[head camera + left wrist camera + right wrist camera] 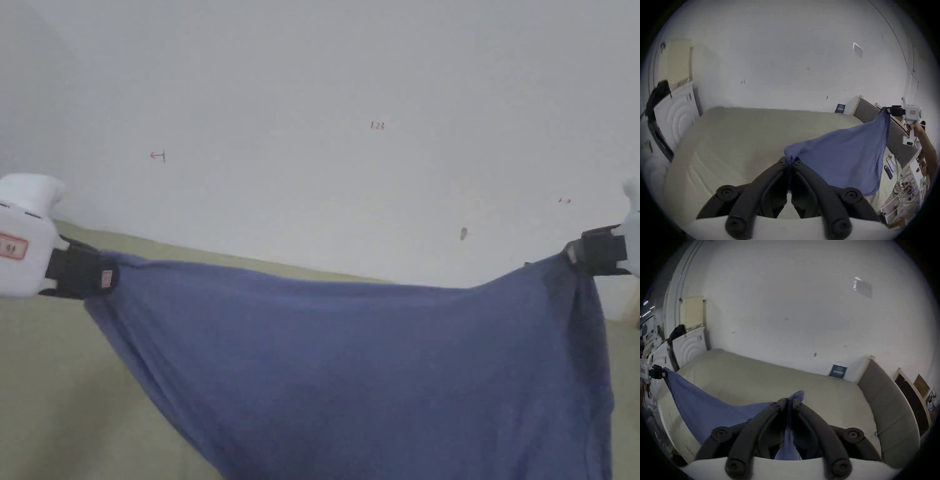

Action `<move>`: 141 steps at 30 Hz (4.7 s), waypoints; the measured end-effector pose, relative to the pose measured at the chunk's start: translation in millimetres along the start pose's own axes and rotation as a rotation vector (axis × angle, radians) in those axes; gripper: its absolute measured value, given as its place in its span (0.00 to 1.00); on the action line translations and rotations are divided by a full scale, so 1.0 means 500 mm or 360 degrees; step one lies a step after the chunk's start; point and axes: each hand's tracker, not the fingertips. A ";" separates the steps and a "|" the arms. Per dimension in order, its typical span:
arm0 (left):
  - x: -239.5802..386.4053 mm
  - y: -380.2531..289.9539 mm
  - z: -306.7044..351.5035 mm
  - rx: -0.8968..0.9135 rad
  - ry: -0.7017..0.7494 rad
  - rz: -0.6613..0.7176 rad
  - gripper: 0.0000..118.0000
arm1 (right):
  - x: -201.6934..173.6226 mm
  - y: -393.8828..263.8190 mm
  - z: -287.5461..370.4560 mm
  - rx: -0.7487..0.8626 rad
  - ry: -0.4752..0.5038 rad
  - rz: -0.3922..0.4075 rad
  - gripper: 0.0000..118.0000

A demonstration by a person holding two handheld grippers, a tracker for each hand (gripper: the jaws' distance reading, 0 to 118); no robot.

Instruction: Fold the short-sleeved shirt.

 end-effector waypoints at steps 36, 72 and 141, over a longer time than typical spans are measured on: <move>0.002 0.326 -0.187 0.0319 0.0330 -0.0165 0.02 | 0.015 0.216 -0.131 0.0482 -0.0278 -0.0066 0.09; 0.049 -0.406 0.127 0.0030 0.0029 -0.0117 0.02 | -0.070 -0.574 0.293 0.0002 -0.0139 -0.0330 0.09; 0.055 -0.674 0.070 -0.0502 0.0005 0.0220 0.03 | -0.096 -0.820 0.299 -0.0678 -0.0138 -0.0423 0.10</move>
